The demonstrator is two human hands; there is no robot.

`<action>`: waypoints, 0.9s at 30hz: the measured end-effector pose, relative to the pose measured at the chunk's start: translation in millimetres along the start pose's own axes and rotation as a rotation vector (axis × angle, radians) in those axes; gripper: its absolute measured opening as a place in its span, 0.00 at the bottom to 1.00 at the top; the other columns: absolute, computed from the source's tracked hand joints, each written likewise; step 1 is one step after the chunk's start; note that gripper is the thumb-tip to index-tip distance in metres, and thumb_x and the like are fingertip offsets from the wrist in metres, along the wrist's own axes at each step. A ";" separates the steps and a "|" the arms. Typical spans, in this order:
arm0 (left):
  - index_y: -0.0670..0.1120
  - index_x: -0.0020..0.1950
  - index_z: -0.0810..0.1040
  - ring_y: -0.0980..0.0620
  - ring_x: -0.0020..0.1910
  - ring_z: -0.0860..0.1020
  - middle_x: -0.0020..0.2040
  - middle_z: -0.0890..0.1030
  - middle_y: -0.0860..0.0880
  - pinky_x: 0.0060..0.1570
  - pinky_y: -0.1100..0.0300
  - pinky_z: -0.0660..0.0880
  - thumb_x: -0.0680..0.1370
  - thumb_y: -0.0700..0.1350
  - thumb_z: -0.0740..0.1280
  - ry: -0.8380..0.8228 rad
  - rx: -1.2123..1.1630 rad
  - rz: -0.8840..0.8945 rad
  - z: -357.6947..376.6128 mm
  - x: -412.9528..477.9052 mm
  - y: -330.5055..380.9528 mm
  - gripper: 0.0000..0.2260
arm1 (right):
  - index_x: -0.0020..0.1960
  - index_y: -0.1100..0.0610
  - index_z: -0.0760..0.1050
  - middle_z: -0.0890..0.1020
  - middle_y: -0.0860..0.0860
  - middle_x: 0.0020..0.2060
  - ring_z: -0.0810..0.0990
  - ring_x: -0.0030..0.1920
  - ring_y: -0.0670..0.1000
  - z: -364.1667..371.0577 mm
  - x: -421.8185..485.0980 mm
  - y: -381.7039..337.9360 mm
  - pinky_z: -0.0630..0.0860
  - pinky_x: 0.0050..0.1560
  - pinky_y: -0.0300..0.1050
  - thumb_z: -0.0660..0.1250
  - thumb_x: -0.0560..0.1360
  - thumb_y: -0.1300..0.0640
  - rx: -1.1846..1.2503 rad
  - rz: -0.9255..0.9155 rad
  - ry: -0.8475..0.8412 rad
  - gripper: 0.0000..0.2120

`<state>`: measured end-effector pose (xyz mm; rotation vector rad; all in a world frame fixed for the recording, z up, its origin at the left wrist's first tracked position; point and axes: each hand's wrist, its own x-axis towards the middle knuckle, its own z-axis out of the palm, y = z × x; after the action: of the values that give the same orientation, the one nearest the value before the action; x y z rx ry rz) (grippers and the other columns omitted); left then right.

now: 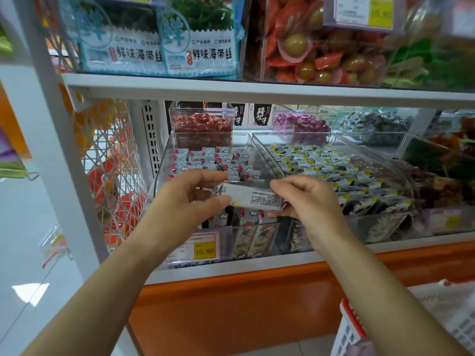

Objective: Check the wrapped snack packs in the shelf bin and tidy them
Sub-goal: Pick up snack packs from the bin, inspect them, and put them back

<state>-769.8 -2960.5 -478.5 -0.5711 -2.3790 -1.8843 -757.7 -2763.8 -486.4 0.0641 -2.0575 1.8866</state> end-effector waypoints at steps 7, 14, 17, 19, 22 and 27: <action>0.55 0.51 0.78 0.60 0.39 0.80 0.45 0.81 0.51 0.32 0.73 0.72 0.73 0.45 0.69 -0.017 0.045 -0.044 5.0 -1.0 4.6 0.08 | 0.34 0.48 0.81 0.83 0.51 0.33 0.82 0.37 0.50 3.3 -2.3 2.6 0.80 0.41 0.54 0.68 0.74 0.57 -0.229 -0.159 0.043 0.11; 0.42 0.38 0.80 0.59 0.27 0.77 0.31 0.81 0.50 0.27 0.69 0.73 0.74 0.44 0.69 -0.009 -0.060 -0.149 1.7 1.9 6.5 0.07 | 0.36 0.47 0.80 0.82 0.38 0.31 0.80 0.35 0.38 6.6 -5.1 0.9 0.72 0.36 0.27 0.69 0.74 0.58 -0.304 -0.271 -0.053 0.10; 0.41 0.34 0.80 0.61 0.22 0.74 0.24 0.78 0.54 0.26 0.71 0.71 0.75 0.45 0.68 -0.026 0.003 -0.153 -4.3 2.5 5.3 0.11 | 0.36 0.46 0.80 0.83 0.40 0.32 0.80 0.35 0.39 6.8 -5.8 0.9 0.74 0.33 0.30 0.68 0.74 0.59 -0.275 -0.265 -0.090 0.11; 0.40 0.35 0.81 0.59 0.25 0.77 0.27 0.81 0.53 0.29 0.70 0.74 0.75 0.46 0.68 -0.046 0.063 -0.143 -6.8 2.7 4.1 0.12 | 0.36 0.47 0.80 0.83 0.41 0.32 0.81 0.34 0.39 6.6 -5.6 1.3 0.74 0.30 0.30 0.68 0.74 0.60 -0.234 -0.246 -0.097 0.11; 0.40 0.39 0.83 0.56 0.31 0.81 0.34 0.84 0.53 0.30 0.70 0.75 0.74 0.46 0.68 -0.058 0.067 -0.145 -8.3 3.5 2.9 0.10 | 0.36 0.46 0.81 0.83 0.41 0.32 0.81 0.34 0.39 5.7 -3.8 2.2 0.75 0.31 0.30 0.69 0.74 0.59 -0.220 -0.238 -0.086 0.11; 0.50 0.35 0.82 0.53 0.35 0.82 0.34 0.83 0.51 0.38 0.65 0.79 0.68 0.56 0.66 -0.111 0.062 -0.074 -7.9 2.0 2.3 0.11 | 0.36 0.52 0.82 0.84 0.46 0.32 0.82 0.33 0.44 5.6 -1.6 6.8 0.77 0.30 0.35 0.68 0.74 0.59 -0.184 -0.196 -0.039 0.10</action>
<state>-772.3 -2967.1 -473.8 -0.6062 -2.5514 -1.8458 -759.2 -2768.8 -493.7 0.2493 -2.1546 1.5872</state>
